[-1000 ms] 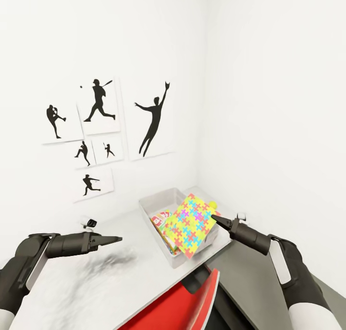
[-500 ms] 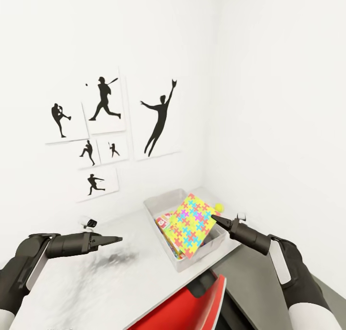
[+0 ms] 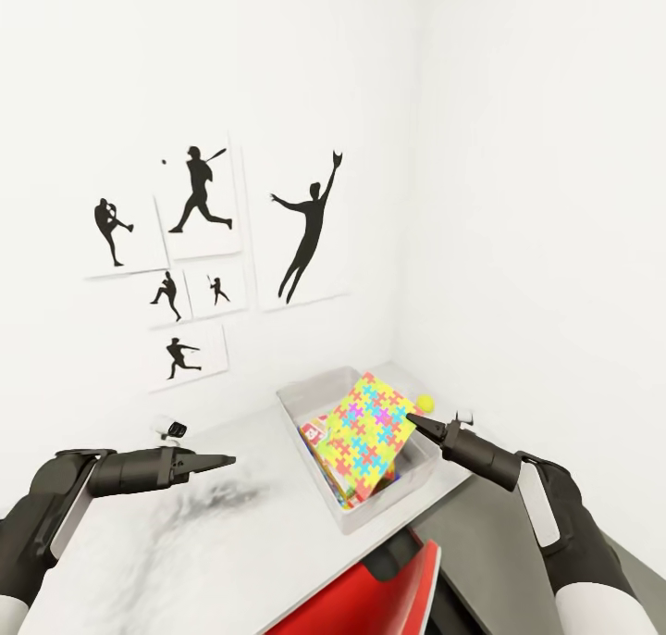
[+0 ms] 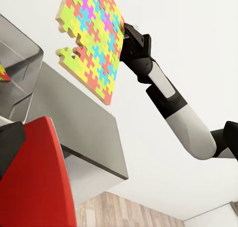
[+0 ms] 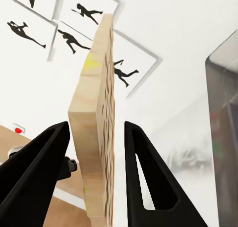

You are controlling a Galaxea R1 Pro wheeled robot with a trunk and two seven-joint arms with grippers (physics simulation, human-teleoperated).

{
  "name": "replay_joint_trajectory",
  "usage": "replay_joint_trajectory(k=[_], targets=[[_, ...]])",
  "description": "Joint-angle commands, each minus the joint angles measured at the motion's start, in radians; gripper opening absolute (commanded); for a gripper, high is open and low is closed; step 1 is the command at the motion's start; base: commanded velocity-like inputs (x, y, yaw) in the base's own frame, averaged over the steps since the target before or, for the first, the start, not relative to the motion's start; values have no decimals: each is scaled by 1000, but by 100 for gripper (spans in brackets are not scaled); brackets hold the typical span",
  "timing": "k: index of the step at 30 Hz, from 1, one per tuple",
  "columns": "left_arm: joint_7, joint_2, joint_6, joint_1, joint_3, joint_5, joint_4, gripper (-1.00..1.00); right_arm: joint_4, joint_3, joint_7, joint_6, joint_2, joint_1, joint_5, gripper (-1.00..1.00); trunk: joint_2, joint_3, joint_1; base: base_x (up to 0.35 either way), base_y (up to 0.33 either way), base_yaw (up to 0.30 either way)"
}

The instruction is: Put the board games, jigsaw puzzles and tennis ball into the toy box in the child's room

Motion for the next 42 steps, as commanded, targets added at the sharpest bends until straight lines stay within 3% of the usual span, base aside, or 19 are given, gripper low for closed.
replay_joint_trajectory(k=[1, 25, 31, 39, 42], targets=[[-4, 0, 11, 0, 0, 0, 0, 100, 0, -1, 3, 4, 0, 0, 0, -100, -1, 0, 0, 97, 0, 0], [-4, 0, 9, 0, 0, 0, 0, 100, 2, -2, -1, 4, -1, -2, -2, -100, -1, 0, 0, 40, 0, 0], [-4, 0, 9, 0, 0, 0, 0, 100, 5, -4, -70, 8, -1, -12, -5, -100, -1, 0, 0, 0, 0, 0], [-4, 0, 9, 0, 0, 0, 0, 100, 35, -4, -171, 21, 1, -93, -6, -100, -1, 0, 0, 0, 0, 0], [-4, -2, 9, 0, -1, -2, 0, 100, 110, -3, -191, 22, 1, -160, -6, -100, -1, 0, 0, 0, 0, 0]])
